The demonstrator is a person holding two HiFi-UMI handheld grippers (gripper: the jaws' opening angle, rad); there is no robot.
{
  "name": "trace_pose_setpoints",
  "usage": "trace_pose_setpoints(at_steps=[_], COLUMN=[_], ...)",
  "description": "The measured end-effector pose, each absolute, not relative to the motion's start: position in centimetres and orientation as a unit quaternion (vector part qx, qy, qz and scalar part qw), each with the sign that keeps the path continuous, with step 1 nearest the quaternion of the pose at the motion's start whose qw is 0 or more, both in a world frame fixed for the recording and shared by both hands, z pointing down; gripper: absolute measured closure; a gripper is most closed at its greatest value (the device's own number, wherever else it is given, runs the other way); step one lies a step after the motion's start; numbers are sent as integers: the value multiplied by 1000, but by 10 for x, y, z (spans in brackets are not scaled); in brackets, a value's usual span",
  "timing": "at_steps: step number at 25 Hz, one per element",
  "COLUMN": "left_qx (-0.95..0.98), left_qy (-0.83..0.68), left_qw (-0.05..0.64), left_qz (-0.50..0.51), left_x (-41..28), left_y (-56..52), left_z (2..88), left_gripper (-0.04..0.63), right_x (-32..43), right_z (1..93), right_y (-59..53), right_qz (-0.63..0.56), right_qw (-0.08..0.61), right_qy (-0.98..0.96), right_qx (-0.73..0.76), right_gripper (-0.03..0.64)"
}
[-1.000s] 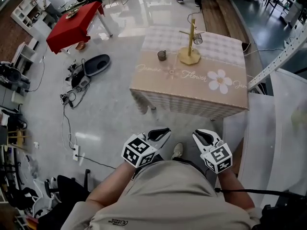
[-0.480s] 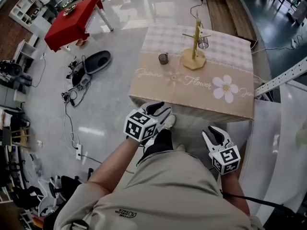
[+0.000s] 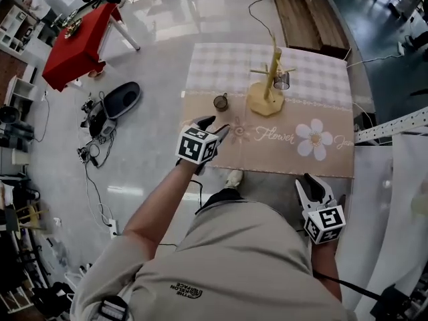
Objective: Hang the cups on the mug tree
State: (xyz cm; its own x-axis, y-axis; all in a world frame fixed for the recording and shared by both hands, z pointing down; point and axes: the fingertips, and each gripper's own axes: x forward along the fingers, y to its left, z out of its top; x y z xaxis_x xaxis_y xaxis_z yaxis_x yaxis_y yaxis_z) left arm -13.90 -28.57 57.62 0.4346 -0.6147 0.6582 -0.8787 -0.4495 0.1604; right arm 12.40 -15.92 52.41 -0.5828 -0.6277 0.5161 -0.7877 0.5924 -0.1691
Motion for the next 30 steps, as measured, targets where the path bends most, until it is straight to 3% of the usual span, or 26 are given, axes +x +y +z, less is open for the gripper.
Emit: trace_pose_setpoints(at_steps=[15,25,30], left_qx=[774,776,796], left_qy=[-437,-422,-431], left_qw=[275,277,226], left_qz=[367,377,360], left_x=[-177,-176,-173], left_y=[-391,-395,-400], left_z=[694,710,688], left_gripper=[305,322,324], right_x=[127,120,115], right_z=[533,532,533], right_y=[-190,-191,-187], right_qz=[237,250,248], right_qw=[217,218,217], right_qy=[-811,-795,-797], right_qx=[489,508,506], right_gripper=[491,491,491])
